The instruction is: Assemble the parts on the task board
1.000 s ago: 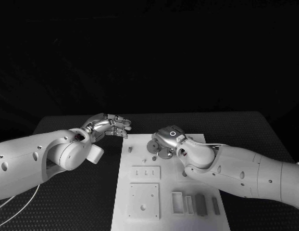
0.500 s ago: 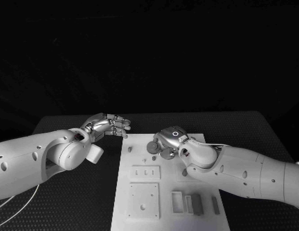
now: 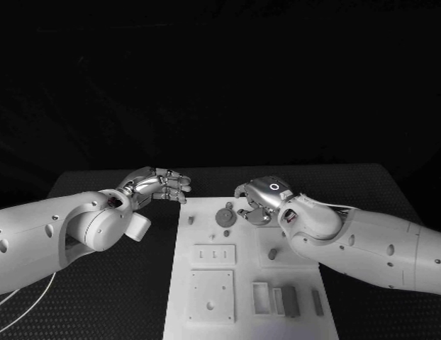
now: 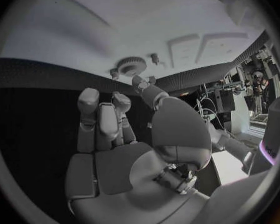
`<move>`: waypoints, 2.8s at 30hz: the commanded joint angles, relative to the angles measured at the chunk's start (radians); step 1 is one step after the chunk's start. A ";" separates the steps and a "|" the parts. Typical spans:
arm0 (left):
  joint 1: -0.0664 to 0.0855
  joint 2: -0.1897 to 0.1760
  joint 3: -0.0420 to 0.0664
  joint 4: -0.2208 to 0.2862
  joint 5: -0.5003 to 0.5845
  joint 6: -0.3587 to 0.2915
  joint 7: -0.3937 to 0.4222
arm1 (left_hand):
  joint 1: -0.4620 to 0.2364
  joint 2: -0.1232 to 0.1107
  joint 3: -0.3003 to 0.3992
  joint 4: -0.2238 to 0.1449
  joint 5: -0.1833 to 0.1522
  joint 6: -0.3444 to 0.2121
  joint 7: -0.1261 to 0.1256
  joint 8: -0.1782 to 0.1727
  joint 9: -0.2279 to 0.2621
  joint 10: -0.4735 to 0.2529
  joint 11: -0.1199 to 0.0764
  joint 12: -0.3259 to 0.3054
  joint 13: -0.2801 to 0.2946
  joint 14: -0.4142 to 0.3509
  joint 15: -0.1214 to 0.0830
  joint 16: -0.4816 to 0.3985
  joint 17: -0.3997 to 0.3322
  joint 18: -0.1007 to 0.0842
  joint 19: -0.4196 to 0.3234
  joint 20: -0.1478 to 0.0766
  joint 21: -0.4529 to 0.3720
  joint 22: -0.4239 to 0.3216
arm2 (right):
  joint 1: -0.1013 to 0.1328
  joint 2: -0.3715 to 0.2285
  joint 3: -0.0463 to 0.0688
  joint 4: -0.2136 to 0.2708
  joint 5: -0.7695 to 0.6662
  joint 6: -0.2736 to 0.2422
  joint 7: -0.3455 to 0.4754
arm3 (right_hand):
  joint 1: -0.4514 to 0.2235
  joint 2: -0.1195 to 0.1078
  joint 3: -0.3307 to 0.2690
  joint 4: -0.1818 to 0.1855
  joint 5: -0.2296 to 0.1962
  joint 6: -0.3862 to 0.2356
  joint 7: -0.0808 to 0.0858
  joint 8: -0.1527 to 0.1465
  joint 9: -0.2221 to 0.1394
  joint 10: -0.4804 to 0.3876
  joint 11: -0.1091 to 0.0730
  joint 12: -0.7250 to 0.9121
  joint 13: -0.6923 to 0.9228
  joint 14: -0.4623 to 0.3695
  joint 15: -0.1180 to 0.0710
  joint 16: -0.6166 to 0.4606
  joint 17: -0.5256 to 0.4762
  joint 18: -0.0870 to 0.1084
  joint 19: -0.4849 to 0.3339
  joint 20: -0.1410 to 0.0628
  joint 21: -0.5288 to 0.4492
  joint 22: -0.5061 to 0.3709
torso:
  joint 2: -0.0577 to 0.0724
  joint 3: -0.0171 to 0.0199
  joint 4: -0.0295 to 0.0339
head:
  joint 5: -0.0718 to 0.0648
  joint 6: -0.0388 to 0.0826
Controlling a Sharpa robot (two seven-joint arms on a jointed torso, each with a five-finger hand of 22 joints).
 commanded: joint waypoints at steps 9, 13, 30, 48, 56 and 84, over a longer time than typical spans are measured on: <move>0.003 -0.003 0.001 -0.007 -0.002 -0.016 0.029 | -0.009 -0.002 0.001 0.000 -0.005 0.002 0.007 -0.001 0.000 0.009 0.001 -0.007 0.003 0.006 -0.001 -0.008 0.004 0.016 0.004 -0.007 -0.005 0.002 | 0.072 -0.188 0.033 0.115 0.334 0.076 0.187 | 0.004 -0.011 -0.003 0.013 0.001 0.040 0.001 0.021 0.005 0.003 0.003 0.003 0.003 0.001 0.006 0.008 -0.001 0.069 -0.002 -0.008 -0.004 0.017 | -0.007 0.0006 -0.0109 | -0.009 0.015; 0.003 0.000 0.001 -0.021 -0.002 -0.004 0.027 | -0.007 -0.003 0.002 -0.001 -0.004 0.006 0.005 0.001 0.001 0.015 -0.001 -0.006 0.004 0.009 -0.002 -0.008 0.006 0.017 0.006 -0.008 -0.005 0.004 | 0.083 -0.257 0.033 0.120 0.428 0.115 0.270 | 0.016 -0.031 -0.003 0.005 0.001 0.046 0.000 0.025 0.007 -0.011 0.001 -0.001 0.004 -0.023 0.005 -0.009 -0.036 0.069 -0.019 -0.004 -0.012 0.017 | -0.012 0.0022 -0.0163 | -0.016 0.015; -0.002 0.016 0.000 -0.052 -0.002 0.016 0.029 | -0.008 -0.003 0.002 0.000 -0.004 0.006 0.005 0.001 0.001 0.015 -0.001 -0.008 0.004 0.008 -0.002 -0.010 0.007 0.016 0.006 -0.008 -0.006 0.004 | 0.003 -0.287 0.017 -0.115 0.451 0.131 0.469 | 0.072 -0.044 -0.010 -0.065 0.001 0.002 0.008 0.007 -0.001 -0.114 0.010 -0.045 -0.007 -0.142 0.014 -0.076 -0.098 0.068 -0.118 0.053 -0.062 0.015 | -0.032 0.0162 -0.0429 | -0.014 0.006; -0.010 0.020 0.000 -0.062 -0.003 0.027 0.026 | -0.009 -0.002 0.001 0.000 -0.005 0.004 0.006 0.000 0.000 0.014 -0.001 -0.010 0.004 0.008 -0.001 -0.012 0.008 0.016 0.006 -0.007 -0.007 0.004 | -0.068 -0.231 0.018 -0.190 0.520 0.076 0.496 | 0.051 -0.052 -0.024 -0.033 0.001 -0.007 0.022 0.004 -0.004 -0.114 0.022 -0.022 0.002 -0.136 0.025 -0.052 -0.088 0.069 -0.108 0.058 -0.047 0.020 | -0.030 0.0246 -0.0371 | -0.023 -0.007; -0.012 0.022 0.000 -0.066 -0.003 0.030 0.024 | -0.010 -0.002 0.001 0.001 -0.005 0.004 0.006 0.000 0.000 0.014 -0.001 -0.010 0.004 0.008 -0.001 -0.013 0.009 0.016 0.005 -0.007 -0.008 0.004 | -0.087 -0.210 0.018 -0.212 0.542 0.063 0.500 | 0.048 -0.049 -0.025 -0.020 0.001 -0.002 0.021 0.007 -0.003 -0.110 0.022 -0.012 0.004 -0.130 0.025 -0.042 -0.085 0.069 -0.102 0.054 -0.039 0.020 | -0.030 0.0231 -0.0338 | -0.023 -0.009; -0.013 0.019 0.000 -0.063 -0.003 0.037 0.018 | -0.011 0.000 0.000 0.001 -0.005 0.003 0.006 -0.001 0.000 0.014 0.000 -0.013 0.005 0.007 -0.001 -0.015 0.011 0.016 0.005 -0.007 -0.009 0.005 | -0.104 -0.172 0.018 -0.255 0.566 0.020 0.491 | 0.053 -0.011 -0.031 -0.011 0.001 0.032 0.006 0.030 0.009 -0.095 0.008 0.007 0.002 -0.115 0.012 -0.025 -0.083 0.069 -0.089 0.040 -0.019 0.019 | -0.030 0.0227 -0.0353 | -0.016 -0.014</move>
